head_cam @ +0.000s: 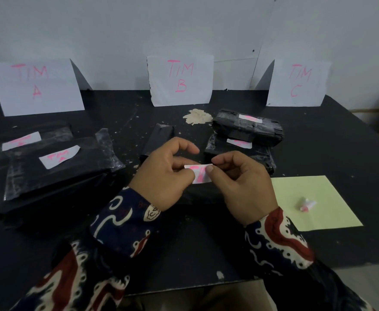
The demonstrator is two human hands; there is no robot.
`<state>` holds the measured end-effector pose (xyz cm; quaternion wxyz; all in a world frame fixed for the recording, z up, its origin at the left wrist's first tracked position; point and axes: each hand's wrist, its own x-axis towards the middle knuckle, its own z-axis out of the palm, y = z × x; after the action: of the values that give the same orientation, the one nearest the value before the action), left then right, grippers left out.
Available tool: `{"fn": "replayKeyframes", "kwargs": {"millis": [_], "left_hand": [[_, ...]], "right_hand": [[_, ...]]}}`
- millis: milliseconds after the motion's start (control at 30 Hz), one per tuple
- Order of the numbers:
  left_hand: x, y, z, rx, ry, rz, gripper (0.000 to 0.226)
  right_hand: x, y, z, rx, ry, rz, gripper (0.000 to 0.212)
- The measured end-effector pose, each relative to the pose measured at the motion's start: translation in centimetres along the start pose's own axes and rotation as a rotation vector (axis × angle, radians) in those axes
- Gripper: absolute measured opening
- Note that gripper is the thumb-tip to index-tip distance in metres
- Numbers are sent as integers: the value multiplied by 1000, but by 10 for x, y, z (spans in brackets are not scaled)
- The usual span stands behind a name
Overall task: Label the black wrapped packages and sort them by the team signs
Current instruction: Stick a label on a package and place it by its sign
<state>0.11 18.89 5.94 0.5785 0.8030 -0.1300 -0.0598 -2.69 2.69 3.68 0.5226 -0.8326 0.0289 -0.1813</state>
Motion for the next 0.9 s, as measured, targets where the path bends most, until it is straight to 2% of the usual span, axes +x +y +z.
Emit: {"fn": "replayKeyframes", "kwargs": {"millis": [200,333,467,600,733,900], "left_hand": [[-3,-5,3,28,-27,48,4],[-3,-11,11,55,104,47,12],[-1,-16,14,29,180,-13,42],[-3,-20,15,108,203,-36,35],[-9,-24,18,257,252,-26,27],[-17,-29,22,446,244,-5,25]], "right_hand": [[-2,0,-2,3,-62,-1,17],[-4,0,-1,-37,-53,1,23],[-3,3,-3,-63,-68,41,25],[-6,4,-6,-129,-117,74,33],[-13,7,-5,-271,-107,19,42],[-16,7,1,-419,-117,-23,29]]}}
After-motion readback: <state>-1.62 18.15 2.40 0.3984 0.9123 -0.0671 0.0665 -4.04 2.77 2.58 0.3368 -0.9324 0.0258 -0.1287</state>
